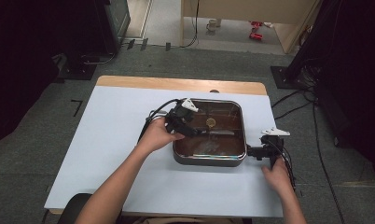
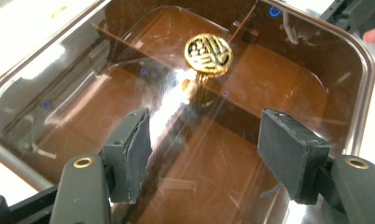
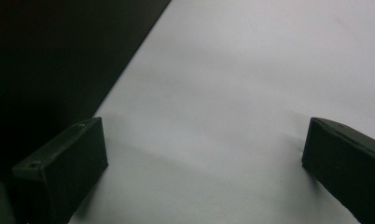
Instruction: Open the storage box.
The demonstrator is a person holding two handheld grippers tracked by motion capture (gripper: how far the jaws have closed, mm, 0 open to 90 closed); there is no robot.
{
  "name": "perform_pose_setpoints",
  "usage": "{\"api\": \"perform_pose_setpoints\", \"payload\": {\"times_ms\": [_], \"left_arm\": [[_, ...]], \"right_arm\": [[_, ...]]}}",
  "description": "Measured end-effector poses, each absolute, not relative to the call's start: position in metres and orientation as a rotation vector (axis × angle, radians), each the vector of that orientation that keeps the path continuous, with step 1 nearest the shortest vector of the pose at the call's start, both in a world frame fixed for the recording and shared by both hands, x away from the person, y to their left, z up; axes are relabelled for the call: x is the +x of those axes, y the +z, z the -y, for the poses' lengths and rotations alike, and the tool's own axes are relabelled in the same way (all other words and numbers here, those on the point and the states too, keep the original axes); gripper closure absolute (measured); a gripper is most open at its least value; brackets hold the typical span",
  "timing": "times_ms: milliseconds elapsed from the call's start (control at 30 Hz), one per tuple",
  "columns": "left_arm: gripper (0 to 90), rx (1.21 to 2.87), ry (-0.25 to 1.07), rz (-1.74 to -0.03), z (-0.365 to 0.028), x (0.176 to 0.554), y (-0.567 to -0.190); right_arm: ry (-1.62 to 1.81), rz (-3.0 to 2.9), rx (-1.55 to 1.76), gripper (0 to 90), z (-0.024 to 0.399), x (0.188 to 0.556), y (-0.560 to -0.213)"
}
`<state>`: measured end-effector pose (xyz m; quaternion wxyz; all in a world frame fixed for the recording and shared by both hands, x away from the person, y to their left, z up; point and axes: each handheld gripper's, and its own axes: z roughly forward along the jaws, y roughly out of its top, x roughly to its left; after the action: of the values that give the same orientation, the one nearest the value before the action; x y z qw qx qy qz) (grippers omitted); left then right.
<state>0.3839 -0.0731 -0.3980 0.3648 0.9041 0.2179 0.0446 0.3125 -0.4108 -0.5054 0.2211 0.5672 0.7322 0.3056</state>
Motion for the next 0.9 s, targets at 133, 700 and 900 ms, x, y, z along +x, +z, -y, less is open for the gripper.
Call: {"api": "perform_pose_setpoints", "payload": {"times_ms": [133, 700, 900], "left_arm": [[35.5, 2.327, 0.104, -0.555, 0.083, 0.39, -0.403], [40.0, 2.285, 0.124, -0.531, 0.114, 0.404, -0.425], [48.5, 2.267, 0.159, -0.49, 0.121, 0.4, -0.428]], "right_arm": [[0.844, -2.024, 1.57, 0.0, 0.411, 0.312, -0.505], [0.841, -2.021, 1.564, 0.0, 0.41, 0.312, -0.505], [0.844, -2.023, 1.569, 0.0, 0.41, 0.312, -0.505]]}}
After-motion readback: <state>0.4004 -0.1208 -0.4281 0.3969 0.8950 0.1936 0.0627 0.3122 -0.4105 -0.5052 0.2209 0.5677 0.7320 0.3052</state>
